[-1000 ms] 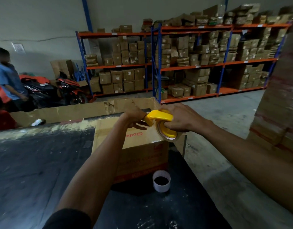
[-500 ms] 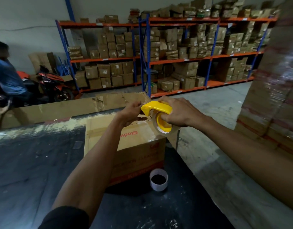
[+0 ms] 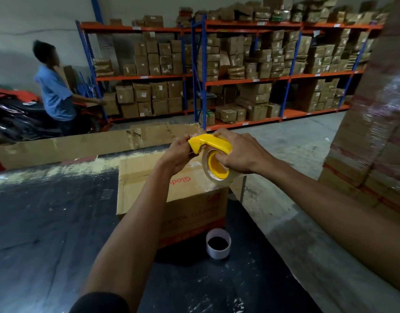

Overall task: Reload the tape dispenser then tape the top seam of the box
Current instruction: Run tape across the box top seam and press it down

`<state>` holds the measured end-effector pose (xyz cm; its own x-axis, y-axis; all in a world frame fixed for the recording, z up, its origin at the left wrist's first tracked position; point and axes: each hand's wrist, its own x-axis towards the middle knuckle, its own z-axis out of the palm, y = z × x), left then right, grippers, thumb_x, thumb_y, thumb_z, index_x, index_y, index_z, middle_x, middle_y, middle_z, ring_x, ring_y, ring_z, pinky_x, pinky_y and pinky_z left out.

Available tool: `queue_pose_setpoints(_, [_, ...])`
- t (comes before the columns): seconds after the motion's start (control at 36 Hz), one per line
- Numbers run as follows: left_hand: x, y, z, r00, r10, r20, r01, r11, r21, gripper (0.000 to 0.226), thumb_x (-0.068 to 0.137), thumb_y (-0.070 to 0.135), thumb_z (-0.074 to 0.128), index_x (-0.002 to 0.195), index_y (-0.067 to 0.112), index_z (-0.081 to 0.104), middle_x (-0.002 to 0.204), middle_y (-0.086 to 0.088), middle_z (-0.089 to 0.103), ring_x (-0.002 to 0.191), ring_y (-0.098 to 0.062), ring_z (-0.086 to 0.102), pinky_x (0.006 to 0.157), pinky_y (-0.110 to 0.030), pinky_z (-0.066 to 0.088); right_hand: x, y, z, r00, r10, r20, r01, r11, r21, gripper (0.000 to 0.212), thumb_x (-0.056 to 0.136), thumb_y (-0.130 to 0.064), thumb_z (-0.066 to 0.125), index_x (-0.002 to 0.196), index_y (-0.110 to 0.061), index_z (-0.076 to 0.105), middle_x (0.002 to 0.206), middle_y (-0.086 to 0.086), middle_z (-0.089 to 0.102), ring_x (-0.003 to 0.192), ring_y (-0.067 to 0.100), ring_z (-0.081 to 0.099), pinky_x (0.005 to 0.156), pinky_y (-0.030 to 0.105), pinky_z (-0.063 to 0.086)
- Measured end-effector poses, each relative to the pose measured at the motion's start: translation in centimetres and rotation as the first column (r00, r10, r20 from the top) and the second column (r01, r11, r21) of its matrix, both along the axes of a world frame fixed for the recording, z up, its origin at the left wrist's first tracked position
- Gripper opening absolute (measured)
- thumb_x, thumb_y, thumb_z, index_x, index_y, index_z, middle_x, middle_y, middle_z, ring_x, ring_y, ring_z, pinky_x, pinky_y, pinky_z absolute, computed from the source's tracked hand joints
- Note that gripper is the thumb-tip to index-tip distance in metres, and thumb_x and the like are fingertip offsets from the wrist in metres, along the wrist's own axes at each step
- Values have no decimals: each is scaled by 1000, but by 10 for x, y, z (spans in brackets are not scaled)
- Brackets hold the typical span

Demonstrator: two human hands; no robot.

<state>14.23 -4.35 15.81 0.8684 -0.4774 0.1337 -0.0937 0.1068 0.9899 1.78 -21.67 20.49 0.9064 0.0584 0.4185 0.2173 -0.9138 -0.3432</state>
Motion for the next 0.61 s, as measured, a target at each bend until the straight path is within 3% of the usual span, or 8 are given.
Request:
queue_pose_setpoints(0.11, [0,3,-2,999,-49,-16,47,991,-126,27,106,13,44,90,11,65,82,-6,64,80,-17,58,80,-32,48,-1,6,2,1000,-1,-5,1,1000,-1,66,84,-44,71,144,-32,46,104,0,61,83,21,59,68,35,50])
queue_pose_setpoints(0.19, [4,4,-3,997,-72,-16,70,993,-96,24,105,12,45,91,10,63,83,-9,62,79,-18,58,83,-36,47,-5,4,5,1000,-5,-6,5,1000,-15,66,85,-42,71,145,-30,46,100,-1,59,80,20,57,64,29,42])
queue_pose_setpoints(0.28, [7,8,-2,995,-58,78,48,992,118,12,101,4,51,96,5,61,81,-9,63,73,-16,61,71,-30,51,-10,5,4,999,-26,-25,25,998,-51,65,83,-43,69,143,-30,49,96,1,62,76,21,57,61,27,39])
queue_pose_setpoints(0.39, [14,12,2,938,-149,313,-12,887,461,6,99,2,55,101,-1,60,85,-15,57,75,-23,53,62,-27,46,-12,10,-4,996,-56,-76,48,994,-103,61,81,-47,65,138,-32,51,92,2,67,77,22,61,58,30,41])
queue_pose_setpoints(0.5, [29,3,4,929,-186,321,-29,827,561,9,100,12,58,91,12,61,82,-10,60,79,-28,56,64,-34,48,-14,14,-10,992,-100,-82,90,989,-118,60,82,-48,64,139,-32,51,89,-2,57,76,22,53,62,30,37])
queue_pose_setpoints(0.61, [48,9,-6,944,-186,273,-26,781,624,12,102,19,55,96,10,60,82,-9,52,78,-27,48,68,-40,42,-15,16,-21,989,-101,-104,85,985,-148,42,80,-50,61,118,-32,57,82,-4,56,69,21,51,58,31,34])
